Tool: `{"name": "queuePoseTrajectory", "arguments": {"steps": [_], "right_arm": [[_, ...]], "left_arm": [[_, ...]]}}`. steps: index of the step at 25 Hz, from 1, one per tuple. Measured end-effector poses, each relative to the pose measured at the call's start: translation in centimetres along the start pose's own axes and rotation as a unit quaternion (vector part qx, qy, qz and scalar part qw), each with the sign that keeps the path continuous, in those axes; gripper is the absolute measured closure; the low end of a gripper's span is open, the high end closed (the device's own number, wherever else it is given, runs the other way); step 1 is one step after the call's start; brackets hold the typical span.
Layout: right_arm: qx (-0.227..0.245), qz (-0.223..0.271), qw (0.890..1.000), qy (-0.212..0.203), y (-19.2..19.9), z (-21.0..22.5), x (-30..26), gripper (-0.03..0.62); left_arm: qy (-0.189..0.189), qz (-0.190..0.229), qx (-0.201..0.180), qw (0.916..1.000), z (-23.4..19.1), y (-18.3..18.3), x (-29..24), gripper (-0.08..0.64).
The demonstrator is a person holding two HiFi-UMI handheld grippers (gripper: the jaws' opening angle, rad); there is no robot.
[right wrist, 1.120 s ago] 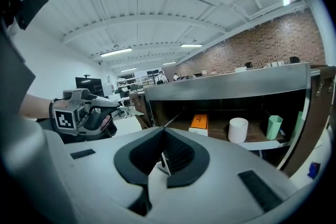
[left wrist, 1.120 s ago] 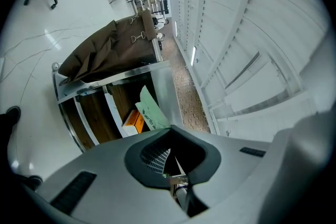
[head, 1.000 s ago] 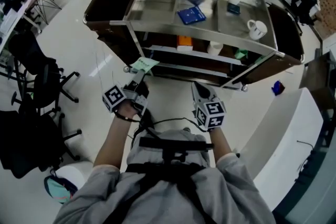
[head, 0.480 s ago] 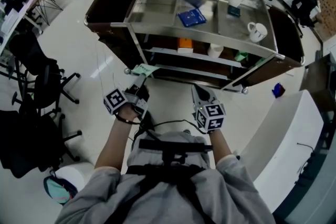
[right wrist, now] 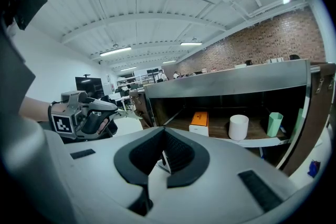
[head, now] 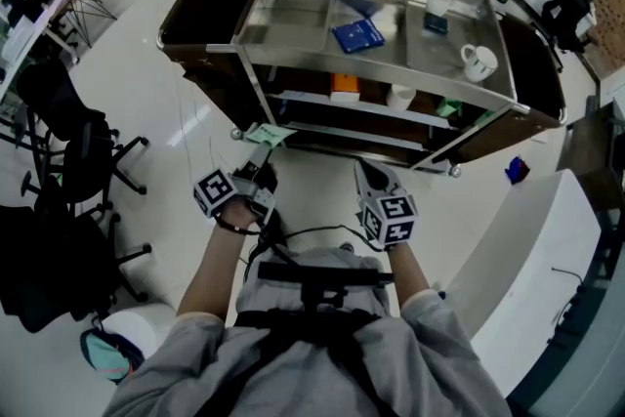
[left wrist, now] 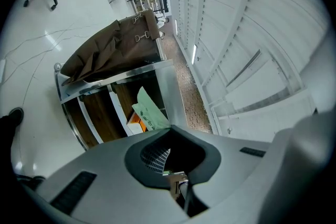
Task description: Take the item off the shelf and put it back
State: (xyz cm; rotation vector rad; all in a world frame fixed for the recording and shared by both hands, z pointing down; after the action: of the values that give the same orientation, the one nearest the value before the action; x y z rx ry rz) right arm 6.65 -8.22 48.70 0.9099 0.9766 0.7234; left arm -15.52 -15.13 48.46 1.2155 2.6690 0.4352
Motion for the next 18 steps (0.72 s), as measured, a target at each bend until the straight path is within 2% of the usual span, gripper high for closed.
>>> {"name": "queuePoseTrajectory", "arguments": {"steps": [9, 15, 18], "right_arm": [[0.002, -0.017, 1.000, -0.001, 0.2, -0.6, -1.6, 0.583], [-0.003, -0.028, 1.000, -0.005, -0.4, -1.2, -4.3, 0.583], [0.000, -0.036, 0.999, -0.009, -0.6, -1.3, -6.2, 0.583]], "left_arm": [[-0.020, -0.022, 0.010, 0.9995, -2.3, 0.5, -1.1, 0.554], [-0.044, -0.045, 0.022, 0.9978, -4.5, 0.6, -4.1, 0.554], [-0.042, -0.047, 0.025, 0.9977, -5.3, 0.0, -6.1, 0.554]]}}
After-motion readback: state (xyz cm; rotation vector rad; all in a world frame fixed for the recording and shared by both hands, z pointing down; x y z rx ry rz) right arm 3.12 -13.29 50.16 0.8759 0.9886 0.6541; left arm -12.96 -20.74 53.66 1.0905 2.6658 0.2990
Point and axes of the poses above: the fingertips, and each gripper's own axes: x backward along the fingers, z to its right, y out of its underside, the point moved 2 cm from there along x, backward along the fingers, and after that the axes turned 5 degrees about -x, right-handed, at the moved point
